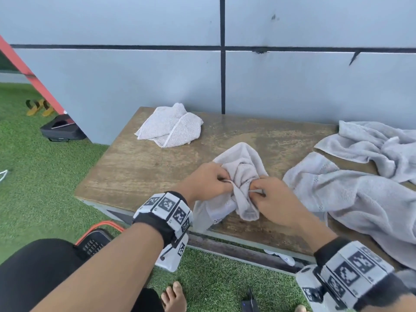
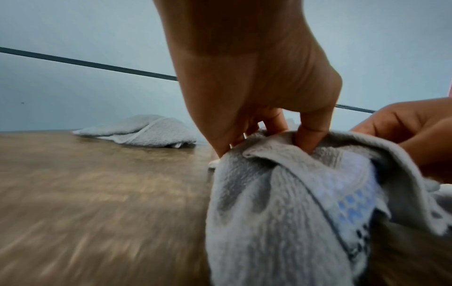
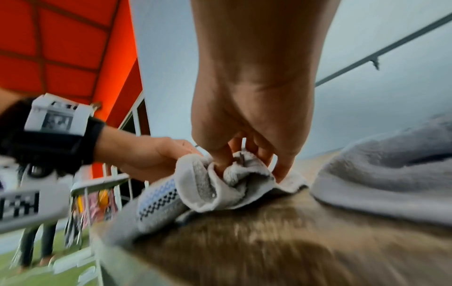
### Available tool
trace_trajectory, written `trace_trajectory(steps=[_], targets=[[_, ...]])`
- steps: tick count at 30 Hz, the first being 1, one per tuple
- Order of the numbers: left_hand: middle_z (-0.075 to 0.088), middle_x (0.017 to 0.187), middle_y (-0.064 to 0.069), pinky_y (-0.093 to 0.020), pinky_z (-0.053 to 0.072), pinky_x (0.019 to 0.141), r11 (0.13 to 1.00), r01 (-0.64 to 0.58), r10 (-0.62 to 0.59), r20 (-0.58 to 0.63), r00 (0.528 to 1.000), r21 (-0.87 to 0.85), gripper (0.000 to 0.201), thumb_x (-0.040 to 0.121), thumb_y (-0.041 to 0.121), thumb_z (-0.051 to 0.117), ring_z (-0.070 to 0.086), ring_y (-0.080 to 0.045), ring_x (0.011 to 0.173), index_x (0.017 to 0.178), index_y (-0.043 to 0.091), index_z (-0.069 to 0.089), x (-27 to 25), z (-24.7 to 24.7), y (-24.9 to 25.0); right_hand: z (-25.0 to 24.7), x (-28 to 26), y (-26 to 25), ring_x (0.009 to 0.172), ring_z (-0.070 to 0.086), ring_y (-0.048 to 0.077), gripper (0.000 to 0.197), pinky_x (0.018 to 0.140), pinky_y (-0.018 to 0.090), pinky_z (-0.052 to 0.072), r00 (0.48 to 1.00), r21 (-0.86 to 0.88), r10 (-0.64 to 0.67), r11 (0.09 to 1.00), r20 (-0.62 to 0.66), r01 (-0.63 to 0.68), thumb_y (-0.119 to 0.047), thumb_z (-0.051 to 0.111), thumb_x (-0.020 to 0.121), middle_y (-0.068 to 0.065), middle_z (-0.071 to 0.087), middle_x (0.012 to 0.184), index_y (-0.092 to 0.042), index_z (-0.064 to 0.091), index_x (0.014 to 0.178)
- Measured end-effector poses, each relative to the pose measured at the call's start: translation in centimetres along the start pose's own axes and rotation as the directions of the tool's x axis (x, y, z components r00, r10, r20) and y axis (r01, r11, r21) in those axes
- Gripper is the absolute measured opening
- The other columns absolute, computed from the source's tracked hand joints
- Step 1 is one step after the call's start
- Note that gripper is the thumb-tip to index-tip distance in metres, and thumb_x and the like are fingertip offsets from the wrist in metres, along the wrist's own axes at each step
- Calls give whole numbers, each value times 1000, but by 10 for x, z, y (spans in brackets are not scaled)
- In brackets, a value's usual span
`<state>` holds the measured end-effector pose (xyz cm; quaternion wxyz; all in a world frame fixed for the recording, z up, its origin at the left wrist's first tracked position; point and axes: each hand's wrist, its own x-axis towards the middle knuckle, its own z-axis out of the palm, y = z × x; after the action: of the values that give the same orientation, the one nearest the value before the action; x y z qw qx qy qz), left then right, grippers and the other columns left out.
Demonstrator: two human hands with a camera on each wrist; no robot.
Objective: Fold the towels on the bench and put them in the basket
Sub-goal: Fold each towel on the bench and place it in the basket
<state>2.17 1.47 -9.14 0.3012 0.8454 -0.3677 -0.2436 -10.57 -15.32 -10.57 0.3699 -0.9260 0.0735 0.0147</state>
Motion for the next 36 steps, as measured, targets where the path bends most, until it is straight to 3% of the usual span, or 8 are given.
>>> trace_trajectory(steps=[6, 9, 13, 17, 23, 26, 29, 36], targets=[[47, 65, -13, -29, 33, 58, 996, -90, 92, -265, 960, 21, 34, 76, 27, 57, 42, -15, 60, 66, -5, 58, 100, -80, 63, -106, 95, -14, 63, 49, 28, 16, 60, 40, 37, 956, -64, -25, 998, -291, 7, 1, 54, 83, 21, 58, 72, 3, 59, 68], [45, 66, -9, -32, 39, 61, 990, -54, 102, -383, 918, 133, 31, 69, 33, 48, 45, -22, 63, 57, 5, 53, 149, -120, 83, -166, 148, -13, 76, 55, 29, 16, 64, 32, 37, 918, -157, -2, 985, -397, -65, -7, 55, 88, 15, 64, 82, -3, 69, 82], [62, 94, -16, -43, 56, 80, 977, 67, 75, -622, 780, 202, 36, 74, 32, 37, 62, -35, 87, 80, 24, 71, 182, -159, 78, -230, 181, 7, 79, 58, 28, 18, 67, 29, 45, 808, -188, 37, 965, -588, -181, -12, 56, 87, 11, 67, 86, -15, 73, 83], [63, 95, -14, -37, 50, 68, 966, 129, 74, -722, 688, 222, 24, 86, 30, 44, 62, -35, 76, 84, 24, 67, 194, -185, 64, -262, 189, 25, 86, 64, 29, 17, 76, 28, 47, 692, -134, 69, 963, -719, -235, -26, 62, 92, 10, 69, 94, -21, 77, 98], [67, 93, -12, -39, 54, 74, 955, 170, 62, -726, 684, 242, 21, 93, 28, 53, 65, -37, 82, 94, 22, 73, 205, -196, 68, -269, 198, 26, 92, 65, 35, 17, 86, 35, 54, 679, -58, 116, 972, -725, -228, -37, 63, 93, 15, 70, 101, -28, 76, 100], [70, 81, -13, -35, 59, 62, 997, 68, -24, -694, 720, 36, 17, 94, 18, 55, 71, -36, 65, 88, 17, 71, 210, -198, 69, -267, 196, 26, 85, 68, 35, 15, 86, 41, 58, 685, -24, 131, 977, -717, -212, -37, 64, 92, 12, 71, 92, -28, 76, 94], [66, 81, -10, -33, 58, 60, 994, -57, -24, -699, 714, -93, 16, 90, 9, 58, 69, -30, 68, 82, 15, 70, 212, -201, 68, -266, 192, 28, 73, 73, 31, 14, 79, 45, 61, 682, 53, 155, 984, -715, -168, -35, 65, 92, 10, 73, 81, -28, 72, 81], [59, 68, -5, -20, 41, 53, 984, -96, 171, -630, 758, 151, 14, 96, 9, 61, 46, -16, 54, 91, 9, 74, 189, -188, 61, -254, 157, 39, 79, 74, 27, 21, 78, 50, 61, 691, 120, 193, 981, -697, -153, -37, 68, 90, 1, 74, 77, -37, 69, 69]])
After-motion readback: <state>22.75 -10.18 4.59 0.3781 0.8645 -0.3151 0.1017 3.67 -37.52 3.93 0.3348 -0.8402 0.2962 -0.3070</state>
